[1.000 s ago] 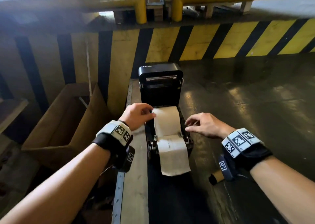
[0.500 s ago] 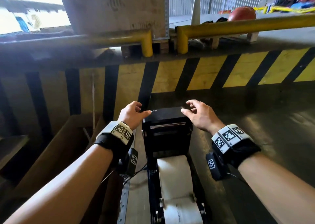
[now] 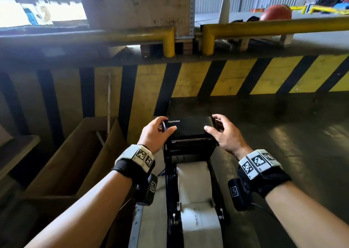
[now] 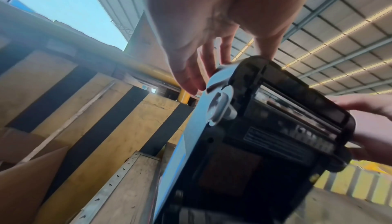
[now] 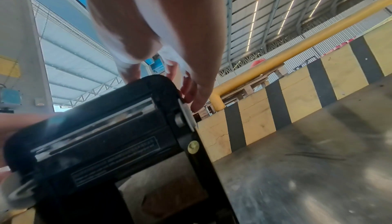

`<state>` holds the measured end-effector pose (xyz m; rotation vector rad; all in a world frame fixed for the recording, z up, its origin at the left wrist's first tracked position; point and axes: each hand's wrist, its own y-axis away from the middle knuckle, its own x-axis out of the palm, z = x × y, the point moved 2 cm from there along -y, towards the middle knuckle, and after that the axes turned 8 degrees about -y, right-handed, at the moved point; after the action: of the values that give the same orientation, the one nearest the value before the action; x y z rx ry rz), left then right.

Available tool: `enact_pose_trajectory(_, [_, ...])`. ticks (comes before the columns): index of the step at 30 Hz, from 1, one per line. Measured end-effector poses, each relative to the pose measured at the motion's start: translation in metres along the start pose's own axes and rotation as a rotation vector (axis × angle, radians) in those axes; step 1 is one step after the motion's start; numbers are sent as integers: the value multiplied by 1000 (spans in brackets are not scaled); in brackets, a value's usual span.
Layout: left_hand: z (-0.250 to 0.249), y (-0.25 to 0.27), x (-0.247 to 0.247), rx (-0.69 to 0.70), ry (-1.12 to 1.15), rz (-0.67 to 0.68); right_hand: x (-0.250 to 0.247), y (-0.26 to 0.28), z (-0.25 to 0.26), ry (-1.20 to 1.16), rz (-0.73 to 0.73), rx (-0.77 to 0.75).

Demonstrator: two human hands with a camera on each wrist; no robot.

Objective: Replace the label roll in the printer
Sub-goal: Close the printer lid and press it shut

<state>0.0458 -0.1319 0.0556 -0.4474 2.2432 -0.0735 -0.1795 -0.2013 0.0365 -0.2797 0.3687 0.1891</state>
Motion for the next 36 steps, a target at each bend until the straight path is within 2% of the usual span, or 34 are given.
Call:
enact_pose_trajectory(6, [1,80,5,163,-104,-58,-14,75,-6,16,-7,-72])
enact_pose_trajectory(10, [17,127,19,246,-125,19,-16,127,-24,12,77,-20])
enact_pose_trajectory(15, [40,168,43,275,-214,131,-8,171,-54,104,124,7])
enact_pose_trajectory(20, [50,183,57,164,-210,210,-1,186,-64,119,154,48])
enact_pose_trajectory(23, [45,177,56,6,-23,226,-1,180,-62,73,196,162])
enact_pose_trajectory(27, [43,167,64,-84,232,310,0,169,-58,46,288,268])
enact_pose_trajectory(31, [55,167,76,-113,307,342,4,173,-67,14,372,292])
enact_pose_trajectory(36, [61,169,84,-97,403,355,7,179,-71,-30,362,349])
